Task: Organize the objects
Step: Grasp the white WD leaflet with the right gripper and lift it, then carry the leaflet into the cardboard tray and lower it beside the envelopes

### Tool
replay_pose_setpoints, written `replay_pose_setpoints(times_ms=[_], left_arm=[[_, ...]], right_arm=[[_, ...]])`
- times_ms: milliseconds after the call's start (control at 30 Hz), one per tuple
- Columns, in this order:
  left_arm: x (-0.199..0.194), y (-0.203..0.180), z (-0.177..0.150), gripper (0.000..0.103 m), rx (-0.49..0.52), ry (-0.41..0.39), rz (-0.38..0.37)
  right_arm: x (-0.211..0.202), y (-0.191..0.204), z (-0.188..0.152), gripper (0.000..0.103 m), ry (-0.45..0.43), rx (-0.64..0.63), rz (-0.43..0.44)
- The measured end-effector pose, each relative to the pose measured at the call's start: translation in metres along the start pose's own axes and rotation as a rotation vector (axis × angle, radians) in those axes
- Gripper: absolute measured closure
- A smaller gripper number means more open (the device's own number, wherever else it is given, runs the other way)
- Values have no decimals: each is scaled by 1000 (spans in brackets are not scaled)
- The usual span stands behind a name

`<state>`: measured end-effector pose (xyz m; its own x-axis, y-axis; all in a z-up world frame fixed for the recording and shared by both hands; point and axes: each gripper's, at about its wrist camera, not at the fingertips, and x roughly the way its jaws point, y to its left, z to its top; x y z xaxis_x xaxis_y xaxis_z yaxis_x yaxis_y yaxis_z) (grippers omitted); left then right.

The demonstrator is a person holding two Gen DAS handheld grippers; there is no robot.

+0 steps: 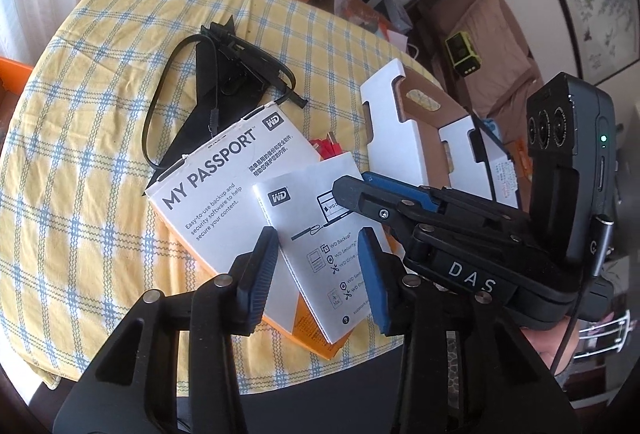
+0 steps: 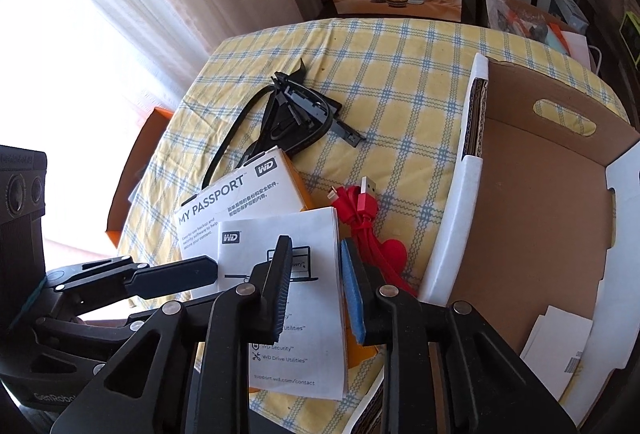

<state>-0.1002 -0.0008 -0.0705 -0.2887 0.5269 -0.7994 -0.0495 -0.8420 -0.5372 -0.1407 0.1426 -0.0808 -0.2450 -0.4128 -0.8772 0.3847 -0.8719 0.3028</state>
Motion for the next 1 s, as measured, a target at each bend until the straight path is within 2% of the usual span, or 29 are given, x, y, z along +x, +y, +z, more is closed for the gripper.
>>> replay_pose_setpoints(times_ms=[533, 667, 733, 767, 1000], left_arm=[[-8, -10, 13, 64, -5, -49, -113], [1, -7, 18, 63, -4, -32, -181], [6, -6, 20, 63, -13, -3, -253], [8, -6, 20, 63, -17, 6, -259], [9, -18, 19, 64, 0, 7, -267]], right_arm=[[-55, -17, 0, 78, -85, 93, 113], [-60, -29, -5, 78, -90, 136, 171], [-61, -34, -10, 89, -88, 158, 227], [-61, -35, -11, 89, -85, 162, 233], [-66, -45, -19, 89, -104, 173, 167]])
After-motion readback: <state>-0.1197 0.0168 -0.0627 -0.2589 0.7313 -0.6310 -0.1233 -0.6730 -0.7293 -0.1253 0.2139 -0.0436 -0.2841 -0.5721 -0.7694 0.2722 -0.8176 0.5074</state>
